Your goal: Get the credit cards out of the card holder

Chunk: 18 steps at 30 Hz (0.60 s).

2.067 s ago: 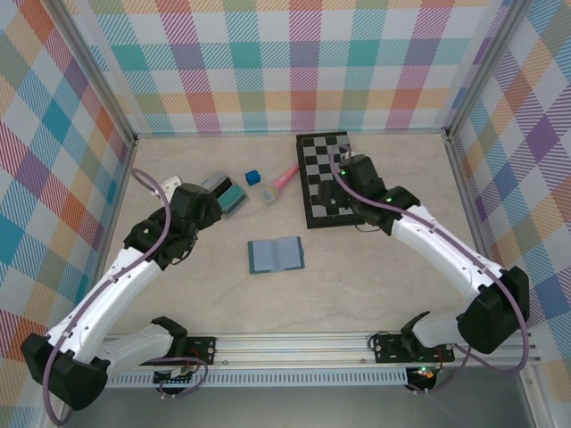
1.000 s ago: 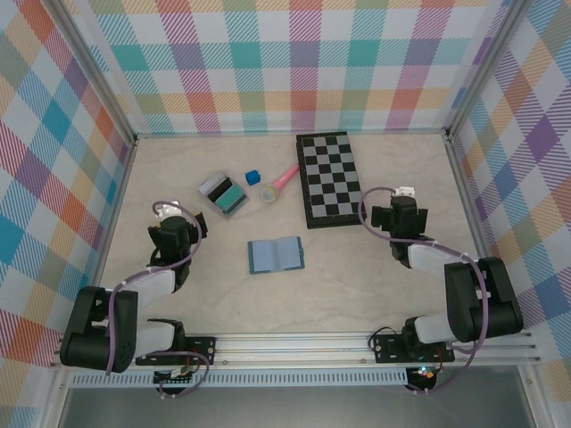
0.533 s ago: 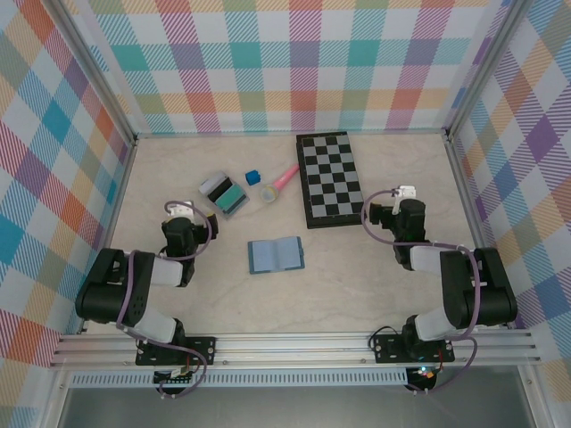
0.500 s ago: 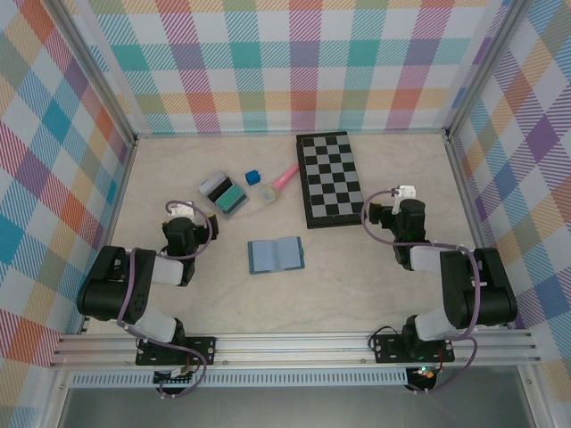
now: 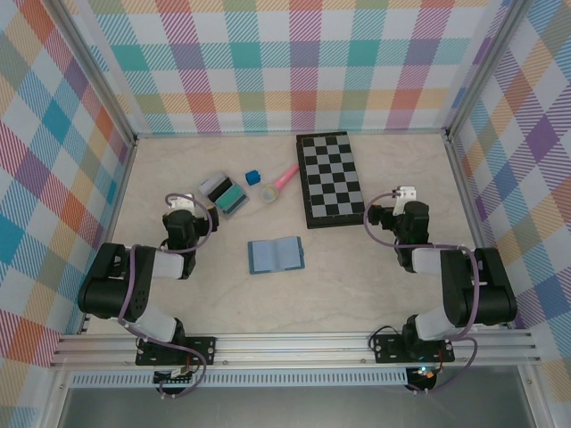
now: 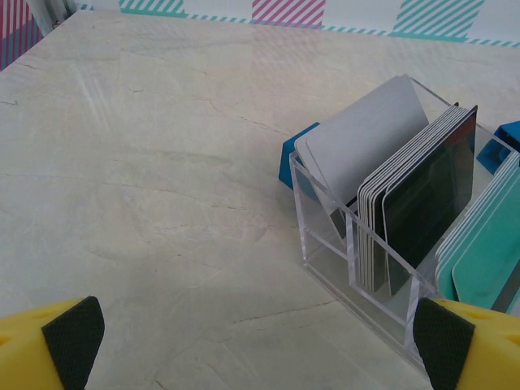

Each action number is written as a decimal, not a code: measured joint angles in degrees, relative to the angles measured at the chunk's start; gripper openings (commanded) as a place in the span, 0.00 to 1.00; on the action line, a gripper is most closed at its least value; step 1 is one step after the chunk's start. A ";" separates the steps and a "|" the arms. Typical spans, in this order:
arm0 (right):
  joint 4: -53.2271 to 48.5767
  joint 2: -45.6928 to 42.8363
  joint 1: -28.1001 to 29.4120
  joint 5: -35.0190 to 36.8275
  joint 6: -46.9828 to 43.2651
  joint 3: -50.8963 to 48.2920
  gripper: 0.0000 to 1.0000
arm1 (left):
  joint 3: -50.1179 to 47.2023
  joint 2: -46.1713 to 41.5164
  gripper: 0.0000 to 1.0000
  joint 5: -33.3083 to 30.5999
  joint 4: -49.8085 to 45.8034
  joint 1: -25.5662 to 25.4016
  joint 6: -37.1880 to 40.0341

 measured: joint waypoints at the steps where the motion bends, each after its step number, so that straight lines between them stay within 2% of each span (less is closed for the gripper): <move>1: 0.33 0.42 -0.11 -0.28 -0.02 -0.15 1.00 | 0.04 0.00 1.00 0.00 -0.26 0.00 -0.02; 18: 0.33 0.98 -1.27 -1.68 0.70 -0.42 1.00 | 0.13 0.11 1.00 0.28 -1.29 0.00 0.02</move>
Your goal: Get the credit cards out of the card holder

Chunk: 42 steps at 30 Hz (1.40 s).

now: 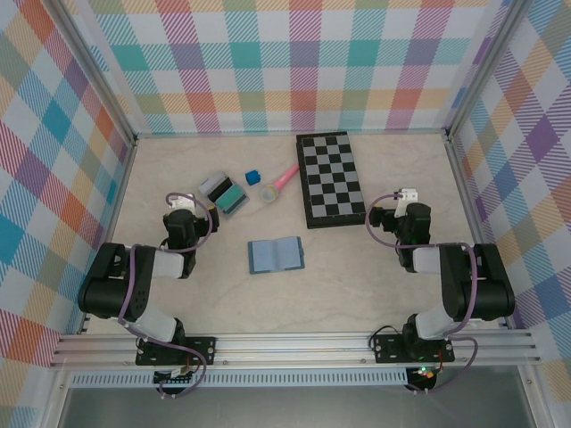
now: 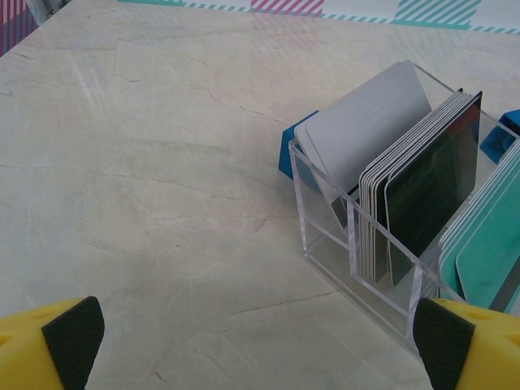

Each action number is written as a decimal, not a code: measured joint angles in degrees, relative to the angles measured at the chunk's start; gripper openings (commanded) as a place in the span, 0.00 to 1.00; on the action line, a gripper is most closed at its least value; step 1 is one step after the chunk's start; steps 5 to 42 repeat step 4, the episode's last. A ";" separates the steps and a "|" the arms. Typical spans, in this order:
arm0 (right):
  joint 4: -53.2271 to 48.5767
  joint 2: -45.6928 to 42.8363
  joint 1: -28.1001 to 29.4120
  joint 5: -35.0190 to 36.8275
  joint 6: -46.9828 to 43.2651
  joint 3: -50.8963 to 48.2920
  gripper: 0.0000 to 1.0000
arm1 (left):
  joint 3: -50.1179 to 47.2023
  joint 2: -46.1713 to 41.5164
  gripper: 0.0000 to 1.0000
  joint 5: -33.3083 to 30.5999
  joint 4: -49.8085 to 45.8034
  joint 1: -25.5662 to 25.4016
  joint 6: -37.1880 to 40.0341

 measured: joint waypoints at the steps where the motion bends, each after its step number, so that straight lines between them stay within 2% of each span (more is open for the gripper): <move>1: 0.00 0.00 0.00 -0.02 0.02 0.00 1.00 | 0.00 0.00 1.00 0.11 -0.02 0.00 0.02; 42: 0.00 0.00 -0.04 -0.15 0.22 0.00 1.00 | 0.00 0.00 1.00 0.39 -0.02 0.00 0.17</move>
